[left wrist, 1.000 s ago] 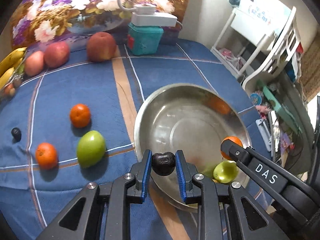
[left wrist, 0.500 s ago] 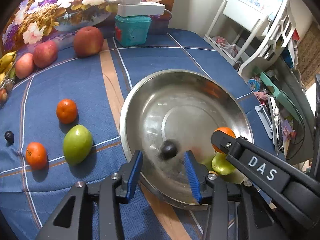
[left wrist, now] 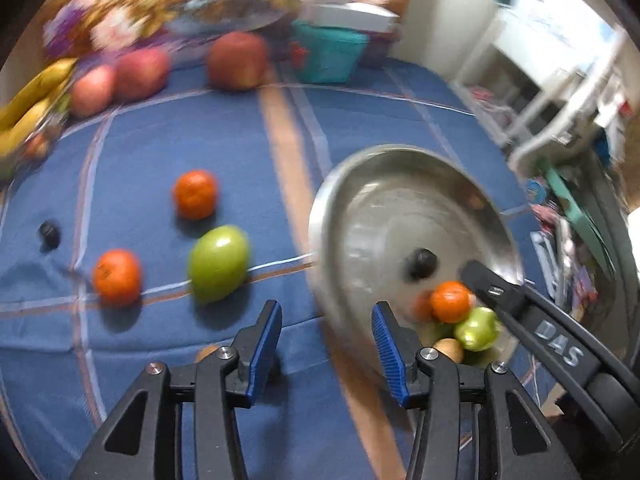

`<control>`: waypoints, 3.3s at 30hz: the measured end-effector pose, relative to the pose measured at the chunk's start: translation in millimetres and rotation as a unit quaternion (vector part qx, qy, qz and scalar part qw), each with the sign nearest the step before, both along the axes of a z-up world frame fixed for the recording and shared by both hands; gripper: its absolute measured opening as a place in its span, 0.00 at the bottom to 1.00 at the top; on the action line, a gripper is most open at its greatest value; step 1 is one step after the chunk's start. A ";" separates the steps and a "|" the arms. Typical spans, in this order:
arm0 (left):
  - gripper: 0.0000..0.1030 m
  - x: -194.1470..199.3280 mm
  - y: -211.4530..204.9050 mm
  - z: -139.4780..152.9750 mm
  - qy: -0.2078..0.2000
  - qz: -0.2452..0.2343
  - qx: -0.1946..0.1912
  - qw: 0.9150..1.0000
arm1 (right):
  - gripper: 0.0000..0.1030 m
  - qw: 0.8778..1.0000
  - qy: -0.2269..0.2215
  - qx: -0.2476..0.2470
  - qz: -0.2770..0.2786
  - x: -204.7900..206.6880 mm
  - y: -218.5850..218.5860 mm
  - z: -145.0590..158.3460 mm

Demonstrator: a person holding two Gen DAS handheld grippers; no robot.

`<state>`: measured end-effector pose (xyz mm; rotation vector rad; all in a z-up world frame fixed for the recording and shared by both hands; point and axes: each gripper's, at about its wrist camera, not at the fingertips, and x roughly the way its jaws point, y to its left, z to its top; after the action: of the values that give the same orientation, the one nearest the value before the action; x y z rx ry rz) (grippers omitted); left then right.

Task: Organize fruits
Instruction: 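Carry both fruits over the steel plate and open both grippers to release them, then withdraw both open grippers from the plate toward the remaining fruits, then grasp the dark plum with the right gripper while the left gripper grasps a brown kiwi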

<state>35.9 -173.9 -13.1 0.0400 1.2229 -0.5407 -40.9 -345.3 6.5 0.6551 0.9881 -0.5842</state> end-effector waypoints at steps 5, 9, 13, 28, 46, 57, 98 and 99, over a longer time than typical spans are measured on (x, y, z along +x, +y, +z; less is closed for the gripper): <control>0.55 18.7 43.5 -8.7 0.047 0.086 0.023 0.995 | 0.44 1.000 0.004 -0.011 0.022 4.9 9.9 3.4; 0.67 27.2 73.0 -4.9 0.047 0.118 0.029 0.992 | 0.44 0.998 0.013 -0.024 0.064 15.8 30.6 4.7; 0.83 32.7 99.7 3.2 0.032 0.139 0.039 0.989 | 0.48 0.992 0.017 -0.038 0.120 27.3 59.1 6.9; 1.00 41.3 162.6 2.9 0.017 0.238 0.061 0.969 | 0.98 0.972 0.014 -0.064 0.227 44.7 115.1 5.5; 1.00 40.4 156.0 -6.5 0.036 0.234 0.033 0.971 | 0.98 0.970 0.013 0.031 0.241 48.4 121.2 -9.5; 1.00 43.5 155.1 -35.2 0.075 0.236 0.050 0.968 | 0.98 0.968 0.033 0.031 0.245 51.4 125.2 -21.9; 0.96 28.2 88.9 -29.0 0.078 0.165 0.031 0.983 | 0.52 0.977 0.047 0.124 0.169 39.1 99.9 -48.9; 0.95 27.5 87.7 -29.7 0.078 0.165 0.031 0.983 | 0.50 0.976 0.047 0.125 0.172 39.3 101.3 -49.1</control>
<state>63.4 -86.1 -42.7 -0.1522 1.3660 -0.2188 -1.6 -243.9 -42.7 0.6624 1.2438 -0.1873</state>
